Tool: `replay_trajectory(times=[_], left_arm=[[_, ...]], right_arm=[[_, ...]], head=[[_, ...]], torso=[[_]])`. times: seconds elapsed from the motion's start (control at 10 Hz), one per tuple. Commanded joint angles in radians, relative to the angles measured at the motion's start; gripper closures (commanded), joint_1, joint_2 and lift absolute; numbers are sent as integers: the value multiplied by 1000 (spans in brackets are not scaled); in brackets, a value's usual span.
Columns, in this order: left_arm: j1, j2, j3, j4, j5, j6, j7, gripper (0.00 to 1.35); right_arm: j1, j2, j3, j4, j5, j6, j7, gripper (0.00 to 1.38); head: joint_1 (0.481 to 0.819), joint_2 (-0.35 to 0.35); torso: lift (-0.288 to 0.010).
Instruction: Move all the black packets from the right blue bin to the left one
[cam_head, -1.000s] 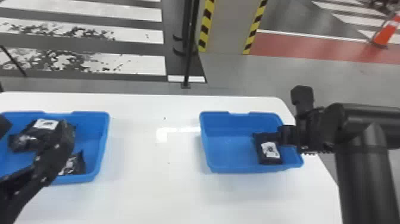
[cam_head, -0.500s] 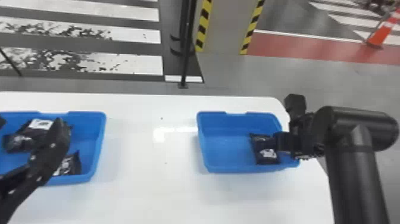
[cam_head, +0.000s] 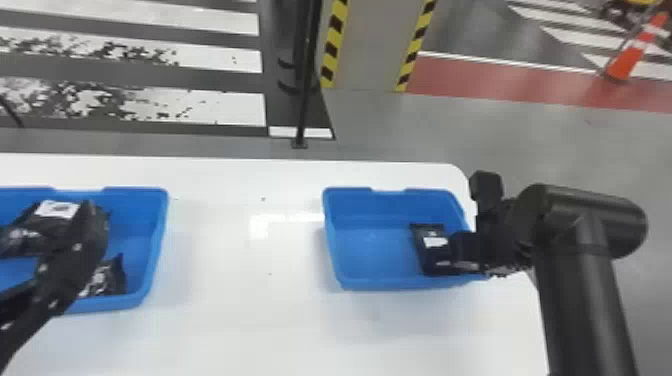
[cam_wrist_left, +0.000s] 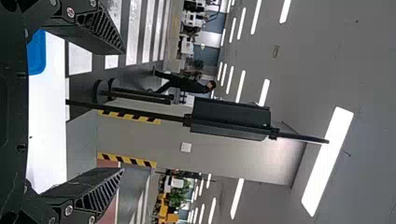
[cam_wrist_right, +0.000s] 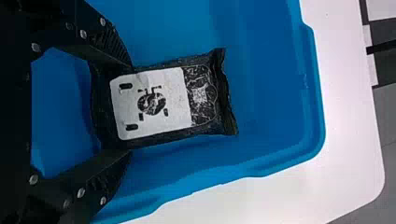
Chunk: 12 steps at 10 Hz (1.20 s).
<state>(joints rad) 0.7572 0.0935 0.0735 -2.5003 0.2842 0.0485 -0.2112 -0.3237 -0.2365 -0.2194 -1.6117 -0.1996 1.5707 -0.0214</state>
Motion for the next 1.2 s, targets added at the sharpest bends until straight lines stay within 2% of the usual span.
replay_trajectory(times=[0.0,0.2,0.5,0.7,0.8,0.9,1.0,1.1], left_arm=[[-1,0,0,3,1,1,0,150],[-1,-1,0,10,3,-4,-2,150],[-4,-1,0,15,7,-9,-7,150],[-4,-3,4,20,13,-22,-10,150],[-4,-4,6,20,13,-34,-10,150],[-4,-4,6,23,11,-36,-10,150],[-6,-4,6,23,11,-36,-10,150],[-6,-6,6,23,11,-39,-10,150]], right_arm=[[-13,-1,-2,45,-40,1,1,581],[-8,-1,0,57,-42,1,9,1119],[64,9,10,-31,-46,-133,14,1150],[184,25,8,-154,-84,-326,21,1150],[243,31,4,-184,-109,-501,63,1150],[280,37,4,-152,-149,-751,132,1148],[284,39,6,-58,-239,-1011,232,1150],[294,42,4,-61,-277,-1090,296,1148]], head=[[695,-243],[695,-228],[695,-220],[695,-213],[695,-202],[695,-184],[695,-160],[695,-145]], torso=[[-140],[-140],[-140],[-140],[-140],[-140],[-140],[-140]])
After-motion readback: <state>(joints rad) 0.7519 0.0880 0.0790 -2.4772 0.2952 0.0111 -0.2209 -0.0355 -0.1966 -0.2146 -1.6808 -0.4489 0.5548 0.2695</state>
